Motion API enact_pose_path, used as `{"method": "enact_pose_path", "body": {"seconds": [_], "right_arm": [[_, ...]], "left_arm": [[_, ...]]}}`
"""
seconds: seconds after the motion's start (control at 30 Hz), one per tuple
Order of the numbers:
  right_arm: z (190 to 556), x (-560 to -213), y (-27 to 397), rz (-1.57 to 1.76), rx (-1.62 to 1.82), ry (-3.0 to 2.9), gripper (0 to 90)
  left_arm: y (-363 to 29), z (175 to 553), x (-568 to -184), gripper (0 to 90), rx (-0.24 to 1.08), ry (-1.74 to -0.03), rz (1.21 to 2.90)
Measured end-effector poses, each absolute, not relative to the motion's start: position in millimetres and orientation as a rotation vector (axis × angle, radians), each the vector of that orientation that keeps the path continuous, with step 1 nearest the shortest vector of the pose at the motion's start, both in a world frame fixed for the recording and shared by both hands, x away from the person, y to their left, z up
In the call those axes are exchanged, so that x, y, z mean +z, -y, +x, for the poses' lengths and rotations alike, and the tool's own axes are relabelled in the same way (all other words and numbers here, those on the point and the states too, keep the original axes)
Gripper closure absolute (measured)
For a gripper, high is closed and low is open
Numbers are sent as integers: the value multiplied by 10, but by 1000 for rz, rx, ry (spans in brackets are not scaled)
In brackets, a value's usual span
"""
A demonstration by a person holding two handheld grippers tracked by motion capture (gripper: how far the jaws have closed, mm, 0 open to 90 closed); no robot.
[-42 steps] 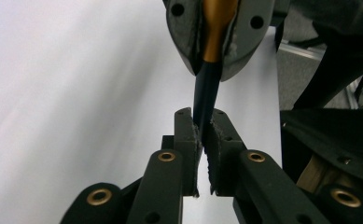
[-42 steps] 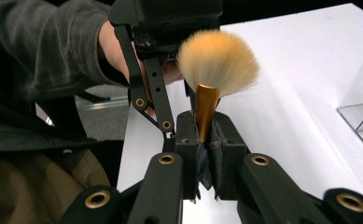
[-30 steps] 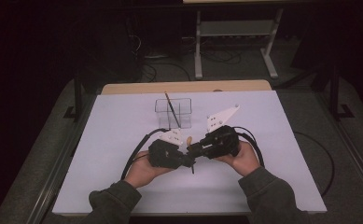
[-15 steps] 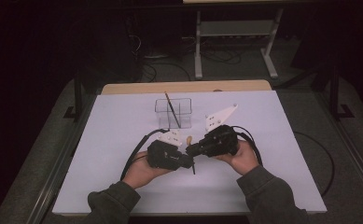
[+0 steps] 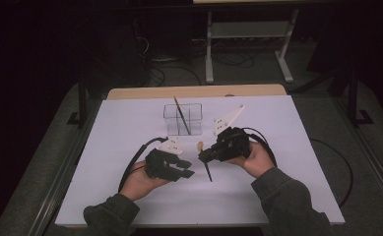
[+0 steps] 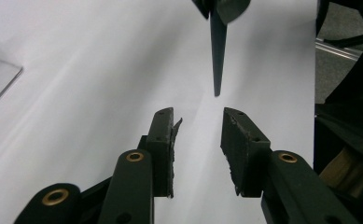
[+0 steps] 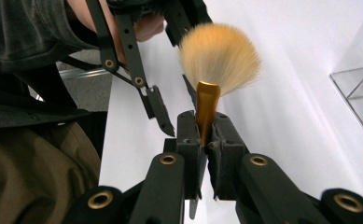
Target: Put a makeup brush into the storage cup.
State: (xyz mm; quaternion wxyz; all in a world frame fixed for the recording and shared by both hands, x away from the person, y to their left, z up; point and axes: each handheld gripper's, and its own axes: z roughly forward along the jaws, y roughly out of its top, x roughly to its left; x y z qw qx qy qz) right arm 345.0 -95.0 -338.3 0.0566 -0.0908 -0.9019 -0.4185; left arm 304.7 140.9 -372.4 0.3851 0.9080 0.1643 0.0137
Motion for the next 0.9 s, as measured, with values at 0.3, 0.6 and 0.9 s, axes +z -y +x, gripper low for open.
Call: {"method": "enact_pose_path", "body": {"seconds": [0.3,0.6,0.9], "right_arm": [[3534,-3371,899,-267,-1233,2749,827],[3613,-3366,934,-285,-1234,2741,827],[3664,-3341,934,-302,-1215,2747,827]], "left_arm": [[-1534,3006,-3739,595,66,-442,2320],[-1585,2970,-3758,505,91,-466,2328],[-1652,2956,-3785,462,105,-484,2327]]}}
